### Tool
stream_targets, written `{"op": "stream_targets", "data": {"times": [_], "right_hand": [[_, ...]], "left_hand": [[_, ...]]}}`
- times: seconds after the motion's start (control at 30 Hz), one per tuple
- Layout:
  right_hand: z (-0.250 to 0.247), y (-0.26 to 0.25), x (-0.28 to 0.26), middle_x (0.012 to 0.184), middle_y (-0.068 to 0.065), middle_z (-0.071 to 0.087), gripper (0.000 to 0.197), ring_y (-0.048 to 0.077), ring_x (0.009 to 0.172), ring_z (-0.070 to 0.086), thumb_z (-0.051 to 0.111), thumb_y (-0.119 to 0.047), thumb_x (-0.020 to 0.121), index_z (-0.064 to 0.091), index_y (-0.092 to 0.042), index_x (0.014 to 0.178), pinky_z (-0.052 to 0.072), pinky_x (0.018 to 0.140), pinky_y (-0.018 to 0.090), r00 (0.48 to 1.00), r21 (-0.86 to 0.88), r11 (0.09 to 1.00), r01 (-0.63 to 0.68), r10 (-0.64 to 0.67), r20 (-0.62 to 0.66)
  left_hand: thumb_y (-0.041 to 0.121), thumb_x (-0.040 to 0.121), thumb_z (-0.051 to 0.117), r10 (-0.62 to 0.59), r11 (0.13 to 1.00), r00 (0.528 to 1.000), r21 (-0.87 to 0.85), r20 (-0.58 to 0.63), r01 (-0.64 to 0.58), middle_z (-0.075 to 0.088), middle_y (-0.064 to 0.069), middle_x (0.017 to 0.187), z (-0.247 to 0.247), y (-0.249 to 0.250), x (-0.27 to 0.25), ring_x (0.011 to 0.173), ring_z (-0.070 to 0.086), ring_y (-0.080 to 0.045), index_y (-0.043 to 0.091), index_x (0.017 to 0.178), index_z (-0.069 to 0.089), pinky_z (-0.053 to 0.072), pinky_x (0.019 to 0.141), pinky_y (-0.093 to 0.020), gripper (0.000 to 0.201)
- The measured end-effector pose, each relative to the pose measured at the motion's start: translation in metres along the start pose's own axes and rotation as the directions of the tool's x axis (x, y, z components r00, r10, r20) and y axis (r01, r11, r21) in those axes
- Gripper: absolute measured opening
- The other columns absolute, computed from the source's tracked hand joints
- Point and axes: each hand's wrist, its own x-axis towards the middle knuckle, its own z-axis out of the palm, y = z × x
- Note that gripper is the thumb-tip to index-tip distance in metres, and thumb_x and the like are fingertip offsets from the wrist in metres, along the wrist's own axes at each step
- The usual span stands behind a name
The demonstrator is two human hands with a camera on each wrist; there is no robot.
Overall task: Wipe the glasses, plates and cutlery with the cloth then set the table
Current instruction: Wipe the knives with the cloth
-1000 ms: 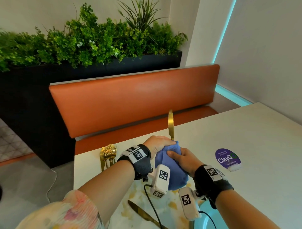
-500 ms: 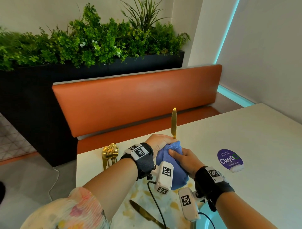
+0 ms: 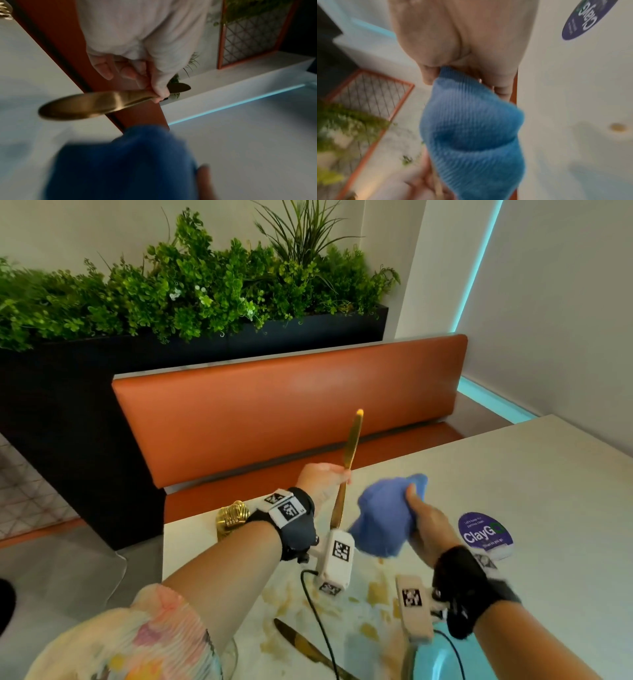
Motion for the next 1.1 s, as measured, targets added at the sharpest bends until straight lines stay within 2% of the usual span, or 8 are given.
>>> {"op": "stream_targets", "data": {"times": [0.1, 0.23, 0.37, 0.5, 0.7, 0.8, 0.9, 1.1], "right_hand": [[0.021, -0.017, 0.007, 0.117, 0.011, 0.061, 0.039, 0.025, 0.11, 0.058, 0.035, -0.038, 0.098, 0.051, -0.013, 0.123, 0.05, 0.089, 0.035, 0.992, -0.114, 0.992, 0.062, -0.049, 0.114], [0.03, -0.006, 0.004, 0.105, 0.02, 0.066, 0.023, 0.027, 0.09, 0.064, 0.058, -0.011, 0.089, 0.061, 0.001, 0.108, 0.053, 0.086, 0.04, 0.997, -0.284, 0.958, 0.042, -0.022, 0.073], [0.029, -0.003, 0.007, 0.088, 0.013, 0.068, 0.008, 0.025, 0.081, 0.064, 0.064, -0.009, 0.084, 0.063, -0.008, 0.091, 0.054, 0.07, 0.034, 1.0, -0.17, 0.985, 0.008, -0.013, -0.028], [0.03, -0.002, 0.011, 0.093, 0.016, 0.067, 0.018, 0.03, 0.085, 0.064, 0.063, -0.005, 0.083, 0.063, 0.0, 0.101, 0.054, 0.075, 0.038, 0.995, -0.113, 0.993, 0.039, -0.049, -0.086], [0.029, -0.001, 0.017, 0.094, 0.017, 0.067, 0.005, 0.033, 0.091, 0.063, 0.062, -0.015, 0.087, 0.065, -0.013, 0.084, 0.052, 0.087, 0.045, 0.979, -0.164, 0.981, 0.105, -0.13, -0.155], [0.026, 0.002, 0.02, 0.087, 0.013, 0.065, 0.011, 0.031, 0.088, 0.061, 0.06, -0.023, 0.087, 0.062, -0.014, 0.082, 0.053, 0.076, 0.038, 0.973, -0.187, 0.977, 0.102, -0.138, -0.186], [0.024, 0.005, 0.021, 0.08, 0.009, 0.063, 0.016, 0.027, 0.079, 0.06, 0.059, -0.026, 0.088, 0.06, -0.01, 0.085, 0.05, 0.066, 0.031, 0.968, -0.17, 0.982, 0.085, -0.122, -0.221], [0.015, -0.009, 0.022, 0.093, 0.019, 0.065, 0.021, 0.032, 0.084, 0.061, 0.07, -0.021, 0.081, 0.06, -0.003, 0.086, 0.053, 0.079, 0.04, 0.969, -0.413, 0.911, 0.009, -0.11, -0.222]], "left_hand": [[0.008, 0.091, 0.051, 0.045, 0.99, 0.998, 0.128, 0.044, -0.051, 0.062, -0.005, 0.07, 0.017, -0.011, -0.006, 0.069, 0.053, -0.02, 0.013, 0.069, 0.064, 0.042, 0.063, -0.024, 0.026], [0.006, 0.087, 0.051, 0.115, 0.941, 0.989, 0.31, 0.088, -0.137, 0.07, -0.019, 0.097, 0.024, -0.015, -0.009, 0.088, 0.062, -0.031, 0.007, 0.09, 0.073, 0.05, 0.077, -0.033, 0.022], [0.005, 0.09, 0.048, 0.161, 0.891, 0.979, 0.407, 0.127, -0.2, 0.06, -0.006, 0.087, 0.02, -0.016, -0.01, 0.089, 0.059, -0.028, 0.002, 0.105, 0.068, 0.048, 0.083, -0.032, 0.025], [0.015, 0.094, 0.047, 0.151, 0.891, 0.973, 0.402, 0.175, -0.21, 0.06, -0.009, 0.089, 0.022, -0.021, -0.013, 0.079, 0.054, -0.024, 0.01, 0.104, 0.068, 0.045, 0.068, -0.03, 0.024], [0.033, 0.091, 0.053, 0.092, 0.842, 0.987, 0.519, 0.134, -0.149, 0.069, -0.009, 0.102, 0.026, -0.028, -0.002, 0.095, 0.062, -0.03, 0.018, 0.1, 0.07, 0.052, 0.085, -0.038, 0.025], [0.039, 0.089, 0.055, 0.014, 0.743, 0.996, 0.666, 0.092, -0.072, 0.067, -0.007, 0.106, 0.023, -0.034, 0.003, 0.097, 0.06, -0.027, 0.016, 0.106, 0.067, 0.047, 0.089, -0.038, 0.032], [0.038, 0.094, 0.048, -0.018, 0.723, 0.99, 0.685, 0.142, -0.085, 0.062, -0.01, 0.101, 0.024, -0.036, 0.001, 0.096, 0.057, -0.027, 0.011, 0.107, 0.065, 0.043, 0.084, -0.033, 0.035], [0.026, 0.09, 0.056, 0.0, 0.756, 0.975, 0.638, 0.224, -0.146, 0.068, -0.006, 0.094, 0.016, -0.035, -0.01, 0.088, 0.058, -0.021, 0.01, 0.096, 0.071, 0.046, 0.079, -0.03, 0.023]]}}
